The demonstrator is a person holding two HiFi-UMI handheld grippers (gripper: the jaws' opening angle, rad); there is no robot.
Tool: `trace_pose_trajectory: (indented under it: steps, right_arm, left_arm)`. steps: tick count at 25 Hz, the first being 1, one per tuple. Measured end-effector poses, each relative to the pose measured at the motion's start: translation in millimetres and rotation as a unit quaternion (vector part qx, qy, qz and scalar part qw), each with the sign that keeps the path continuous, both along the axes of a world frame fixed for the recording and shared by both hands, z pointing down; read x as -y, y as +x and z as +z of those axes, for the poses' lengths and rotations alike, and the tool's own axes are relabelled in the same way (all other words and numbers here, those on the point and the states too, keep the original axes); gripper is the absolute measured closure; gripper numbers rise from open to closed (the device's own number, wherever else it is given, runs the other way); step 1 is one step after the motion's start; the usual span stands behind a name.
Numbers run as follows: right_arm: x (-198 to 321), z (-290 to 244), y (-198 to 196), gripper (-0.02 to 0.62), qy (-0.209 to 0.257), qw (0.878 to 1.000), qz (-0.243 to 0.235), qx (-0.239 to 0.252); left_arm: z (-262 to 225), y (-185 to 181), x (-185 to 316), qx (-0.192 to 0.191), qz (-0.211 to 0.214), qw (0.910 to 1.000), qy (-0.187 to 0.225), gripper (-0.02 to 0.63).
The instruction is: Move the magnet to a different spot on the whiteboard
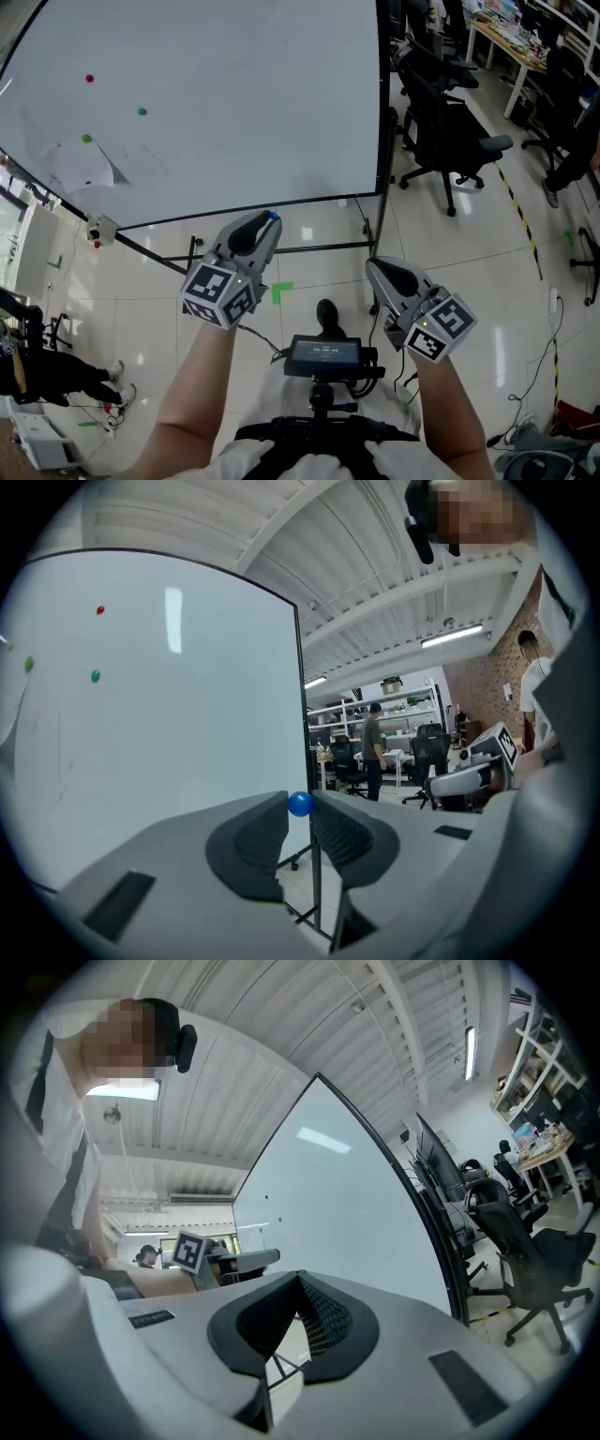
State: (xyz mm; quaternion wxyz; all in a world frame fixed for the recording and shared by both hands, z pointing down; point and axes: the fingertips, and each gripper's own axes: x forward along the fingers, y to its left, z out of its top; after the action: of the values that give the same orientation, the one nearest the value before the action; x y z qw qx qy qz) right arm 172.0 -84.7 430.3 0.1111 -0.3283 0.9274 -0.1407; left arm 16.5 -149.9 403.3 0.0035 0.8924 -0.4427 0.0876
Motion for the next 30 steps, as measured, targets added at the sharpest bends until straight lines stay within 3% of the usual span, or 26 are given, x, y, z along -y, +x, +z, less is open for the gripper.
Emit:
trace_pose_trajectory:
  steps: [10,18,30]
  right_arm:
    - [-2.4,-4.9,-70.4,0.566,0.002,0.999,-0.038,-0.012]
    - [-3.1,-11.2,-173.5,0.566,-0.006,0.998,-0.064,-0.024]
    - [-24.0,-33.6,-315.0,0.566,0.02,0.994,-0.103,-0.043]
  left_arm:
    - [19.7,-69.6,-34.4,-0.029,-0.014,0.9993,-0.018,0.497]
    - [20.8,-168.0,-64.8,-0.068,-0.003,0.9973,-0.028,0.497]
    - [21.6,-318.1,-124.8,-0.09,-0.045,0.9946,-0.026,0.497]
